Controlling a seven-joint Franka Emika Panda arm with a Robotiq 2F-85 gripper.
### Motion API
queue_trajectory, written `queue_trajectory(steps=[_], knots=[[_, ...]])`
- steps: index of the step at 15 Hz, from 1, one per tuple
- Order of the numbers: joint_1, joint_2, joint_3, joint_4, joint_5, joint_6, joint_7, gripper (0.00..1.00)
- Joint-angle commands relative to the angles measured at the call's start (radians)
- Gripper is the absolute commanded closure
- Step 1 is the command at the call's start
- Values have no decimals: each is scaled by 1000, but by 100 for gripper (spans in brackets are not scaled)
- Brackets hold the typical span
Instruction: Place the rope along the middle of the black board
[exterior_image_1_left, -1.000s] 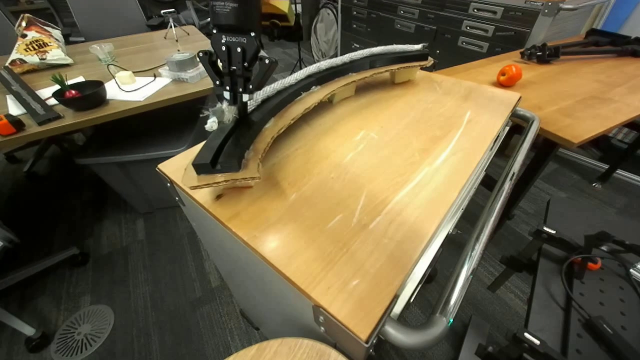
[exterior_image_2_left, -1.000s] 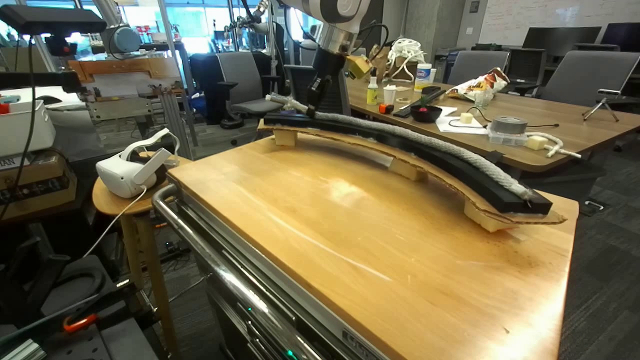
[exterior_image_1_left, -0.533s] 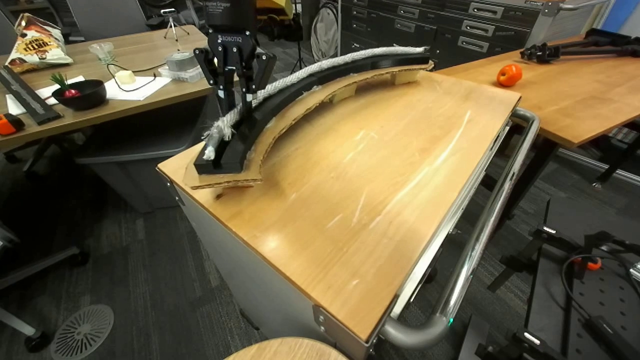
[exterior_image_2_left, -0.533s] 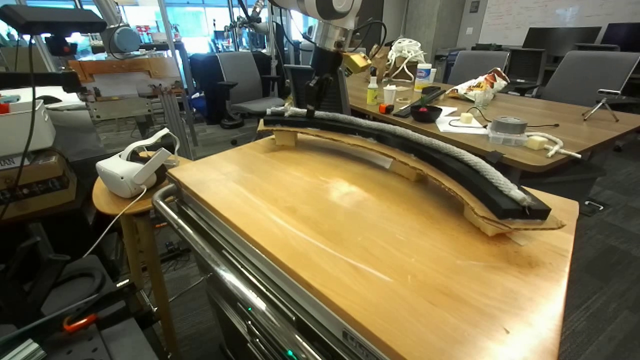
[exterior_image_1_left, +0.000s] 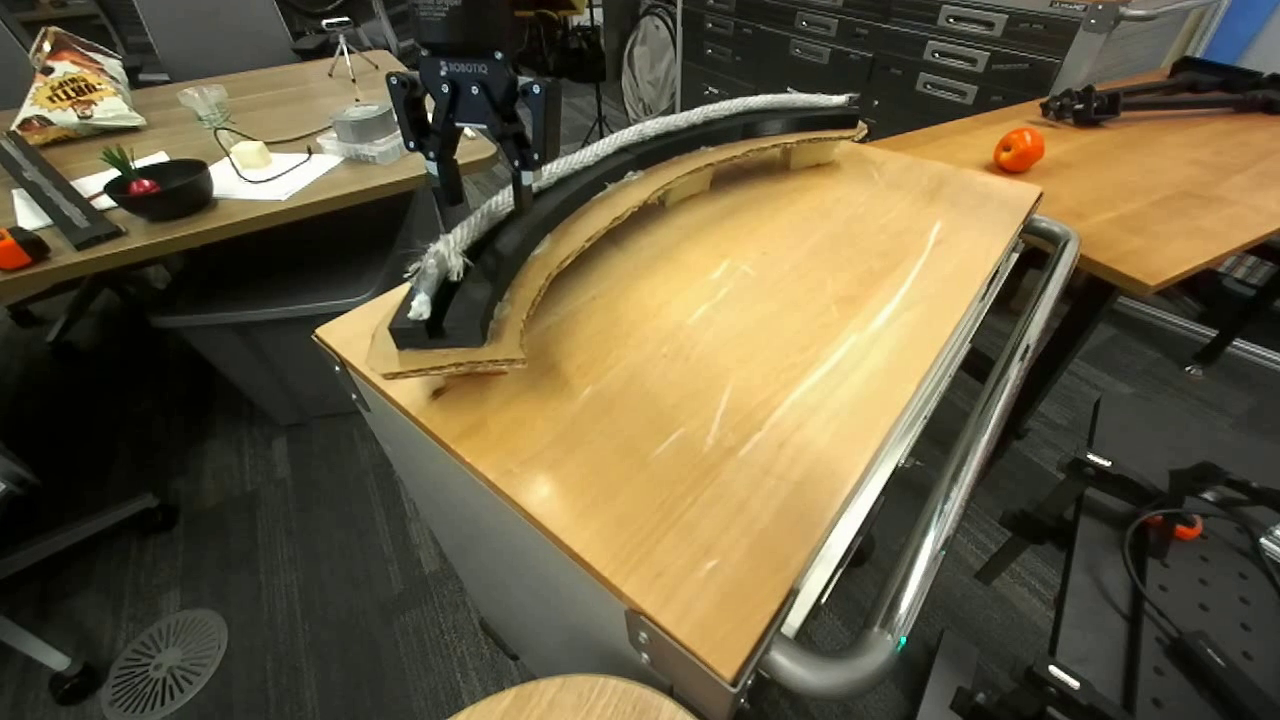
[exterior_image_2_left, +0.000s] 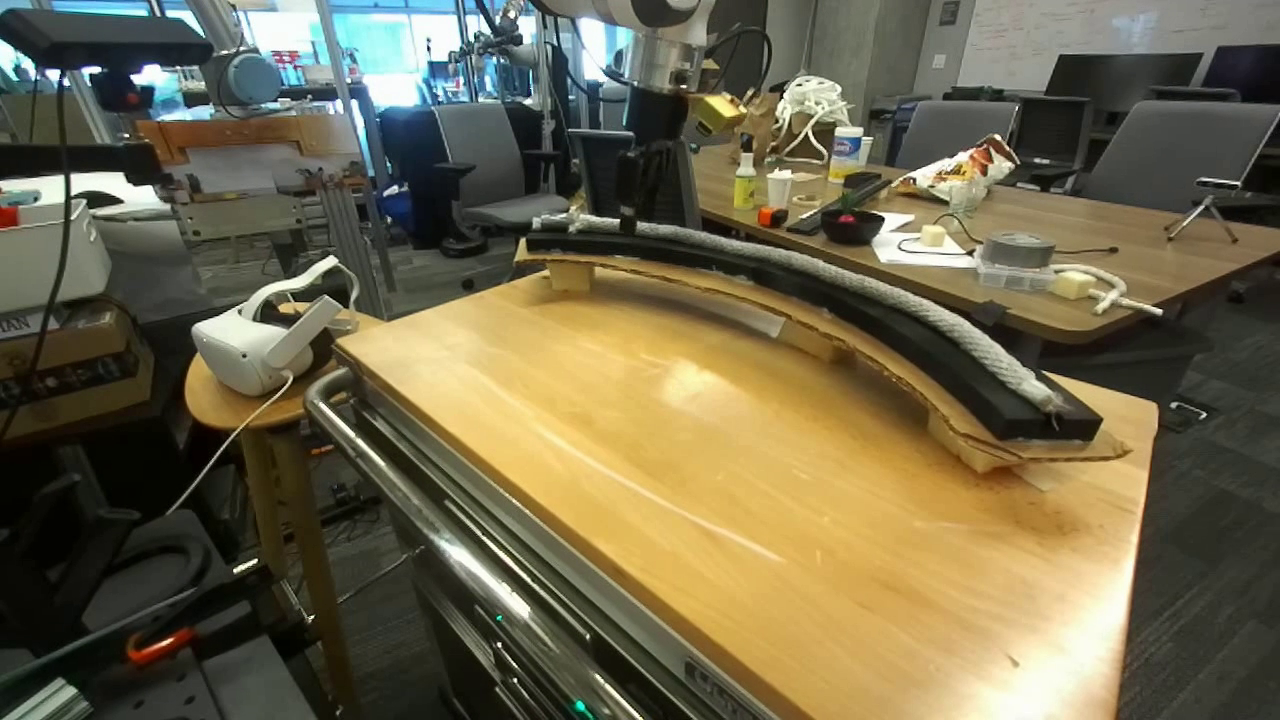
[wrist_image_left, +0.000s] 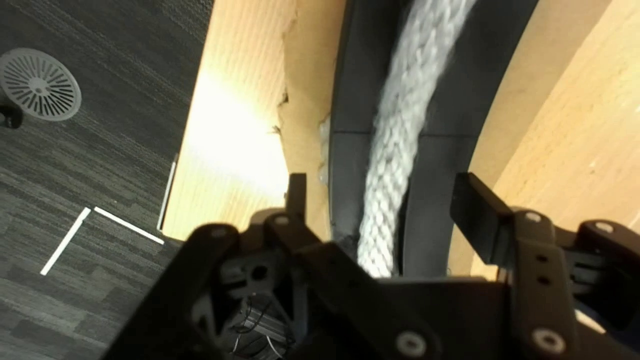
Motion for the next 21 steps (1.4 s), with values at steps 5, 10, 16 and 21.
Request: queue_trajectory(steps=[5, 10, 16, 21], knots=[[33, -315, -74, -378, -143, 338, 234, 0], [17, -255, -52, -294, -136, 287, 213, 0], [17, -242, -52, -291, -136, 287, 213, 0], [17, -242, -52, -291, -136, 287, 213, 0]])
